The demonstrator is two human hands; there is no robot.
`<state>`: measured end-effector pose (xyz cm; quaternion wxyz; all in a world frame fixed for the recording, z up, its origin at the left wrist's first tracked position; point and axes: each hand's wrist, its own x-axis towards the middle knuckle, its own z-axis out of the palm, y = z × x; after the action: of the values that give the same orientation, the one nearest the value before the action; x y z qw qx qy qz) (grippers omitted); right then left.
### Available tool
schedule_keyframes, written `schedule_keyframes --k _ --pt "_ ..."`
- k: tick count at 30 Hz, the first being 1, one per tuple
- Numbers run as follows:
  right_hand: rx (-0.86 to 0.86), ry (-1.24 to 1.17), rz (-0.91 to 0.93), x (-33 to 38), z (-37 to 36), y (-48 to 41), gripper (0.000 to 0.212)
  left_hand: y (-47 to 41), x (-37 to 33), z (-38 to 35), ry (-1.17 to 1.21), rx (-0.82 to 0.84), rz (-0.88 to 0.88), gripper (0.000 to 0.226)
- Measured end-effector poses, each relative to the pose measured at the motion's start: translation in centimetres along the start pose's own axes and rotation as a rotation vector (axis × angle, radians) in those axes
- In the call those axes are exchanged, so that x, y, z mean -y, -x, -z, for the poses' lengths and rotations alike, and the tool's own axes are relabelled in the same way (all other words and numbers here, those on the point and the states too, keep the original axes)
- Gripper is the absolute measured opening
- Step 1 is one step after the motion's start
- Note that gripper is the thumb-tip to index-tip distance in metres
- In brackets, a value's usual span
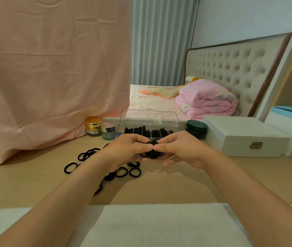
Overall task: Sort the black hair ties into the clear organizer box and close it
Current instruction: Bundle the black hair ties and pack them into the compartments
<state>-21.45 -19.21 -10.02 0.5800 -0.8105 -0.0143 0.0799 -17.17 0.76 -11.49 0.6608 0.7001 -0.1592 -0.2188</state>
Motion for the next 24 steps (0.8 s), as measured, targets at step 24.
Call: schedule_keyframes --k 24 --pt "-0.071 0.078 0.023 0.4 -0.1 -0.1 0.009 -0.5 0.4 -0.8 0.035 -0.135 0.045 0.014"
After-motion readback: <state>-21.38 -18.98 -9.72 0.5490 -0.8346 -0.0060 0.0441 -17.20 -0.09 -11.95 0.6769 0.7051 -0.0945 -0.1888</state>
